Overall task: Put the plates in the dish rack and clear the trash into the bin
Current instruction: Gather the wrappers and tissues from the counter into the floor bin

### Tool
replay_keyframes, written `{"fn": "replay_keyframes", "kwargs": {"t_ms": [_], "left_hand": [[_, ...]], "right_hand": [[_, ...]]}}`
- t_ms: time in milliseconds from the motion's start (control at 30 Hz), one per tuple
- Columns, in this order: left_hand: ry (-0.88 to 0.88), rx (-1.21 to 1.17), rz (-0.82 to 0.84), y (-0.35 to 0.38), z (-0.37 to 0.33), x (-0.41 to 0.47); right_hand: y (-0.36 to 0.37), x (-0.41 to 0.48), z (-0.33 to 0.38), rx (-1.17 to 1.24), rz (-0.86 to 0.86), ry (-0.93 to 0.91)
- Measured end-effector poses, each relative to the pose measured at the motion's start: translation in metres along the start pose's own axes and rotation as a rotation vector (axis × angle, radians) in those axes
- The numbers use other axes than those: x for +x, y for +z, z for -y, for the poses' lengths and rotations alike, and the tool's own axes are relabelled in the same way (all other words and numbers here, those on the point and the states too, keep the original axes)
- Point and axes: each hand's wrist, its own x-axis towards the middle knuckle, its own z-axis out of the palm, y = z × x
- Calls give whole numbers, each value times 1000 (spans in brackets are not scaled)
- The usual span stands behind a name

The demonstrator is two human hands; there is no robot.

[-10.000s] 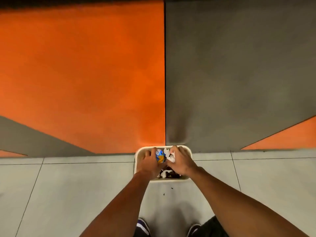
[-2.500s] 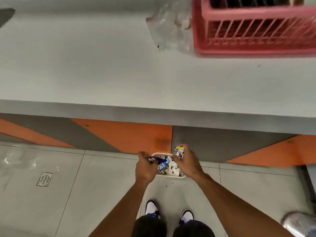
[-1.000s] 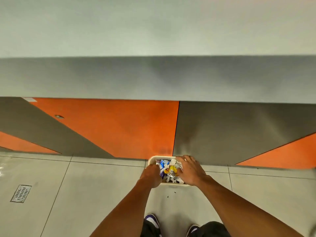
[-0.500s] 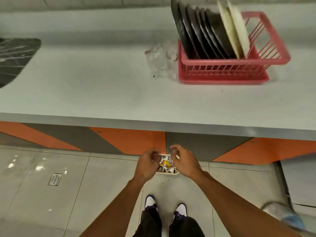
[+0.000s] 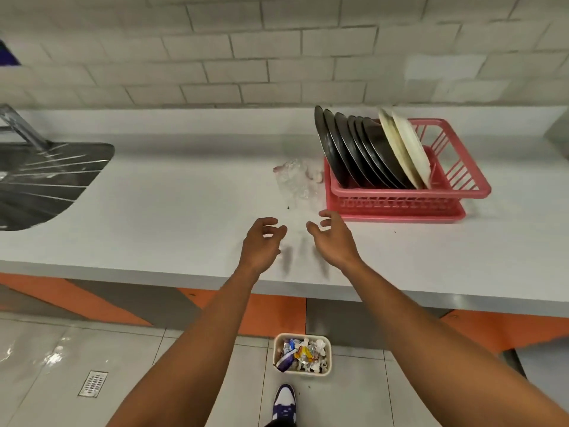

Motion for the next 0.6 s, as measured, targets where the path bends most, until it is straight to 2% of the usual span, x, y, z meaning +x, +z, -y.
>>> {"fn": "replay_keyframes", "kwargs": {"t_ms": [100,267,433,600], "left_hand": [[-52,40,53,1,-2,50],[79,403,66,15,5,109],[243,592,164,26,15,148],[313,597,174,33,23,165]], "right_hand": [[18,41,7,21,-5,110],[45,105,6,64,-40,308],[61,155,-7,13,-156,350],[68,165,3,-12,-163,315]]}}
